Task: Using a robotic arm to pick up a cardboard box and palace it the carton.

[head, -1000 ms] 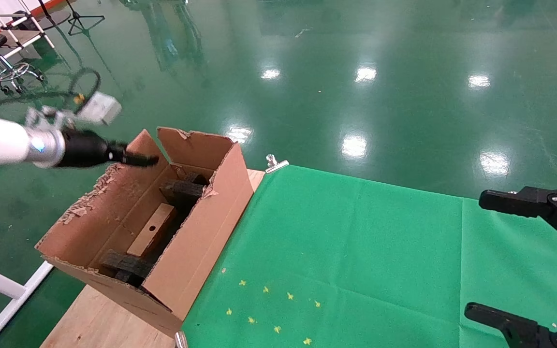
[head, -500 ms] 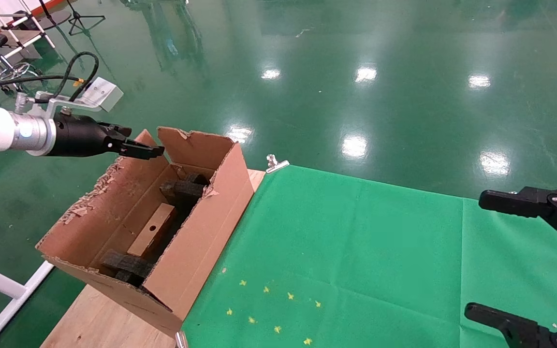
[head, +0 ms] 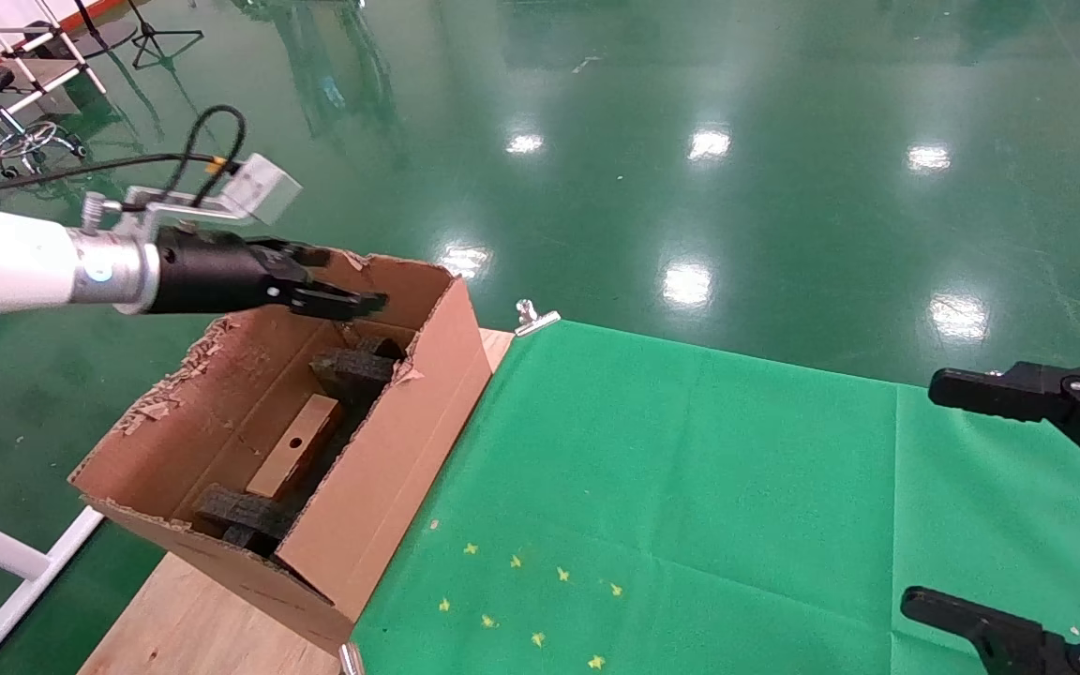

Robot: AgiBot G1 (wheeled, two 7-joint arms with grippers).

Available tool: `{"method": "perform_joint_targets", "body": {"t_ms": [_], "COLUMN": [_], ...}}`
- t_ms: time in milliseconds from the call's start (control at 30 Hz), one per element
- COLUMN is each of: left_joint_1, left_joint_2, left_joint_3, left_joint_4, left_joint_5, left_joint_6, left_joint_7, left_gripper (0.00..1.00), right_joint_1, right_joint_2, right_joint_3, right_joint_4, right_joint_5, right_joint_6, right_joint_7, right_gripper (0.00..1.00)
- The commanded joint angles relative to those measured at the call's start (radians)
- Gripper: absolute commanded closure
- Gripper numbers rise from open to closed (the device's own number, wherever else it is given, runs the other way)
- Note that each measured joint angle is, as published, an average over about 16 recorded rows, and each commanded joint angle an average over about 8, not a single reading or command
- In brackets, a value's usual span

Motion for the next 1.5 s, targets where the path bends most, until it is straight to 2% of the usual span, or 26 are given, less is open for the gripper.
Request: {"method": "perform_joint_targets", "body": {"t_ms": [33,1500], "left_joint_1": [0.024,0.548], "left_joint_2": [-0.002,-0.035], "left_joint_3": [-0.019,-0.427], "left_joint_4": [-0.028,-0.654], "left_joint_5": [-0.029,-0.68], "left_joint_6": [0.015,0.342], "left_joint_7": [0.011,0.253], "left_gripper": [0.0,0.0], "right_joint_1": [0.0,0.0], "right_joint_2": [0.0,0.0], "right_joint_3": [0.0,-0.001], "right_joint_4": [0.0,0.0], "right_joint_5": [0.0,0.001], "right_joint_6": [0.0,0.0], "right_joint_7": [0.0,0.0], "right_gripper": [0.0,0.0]}}
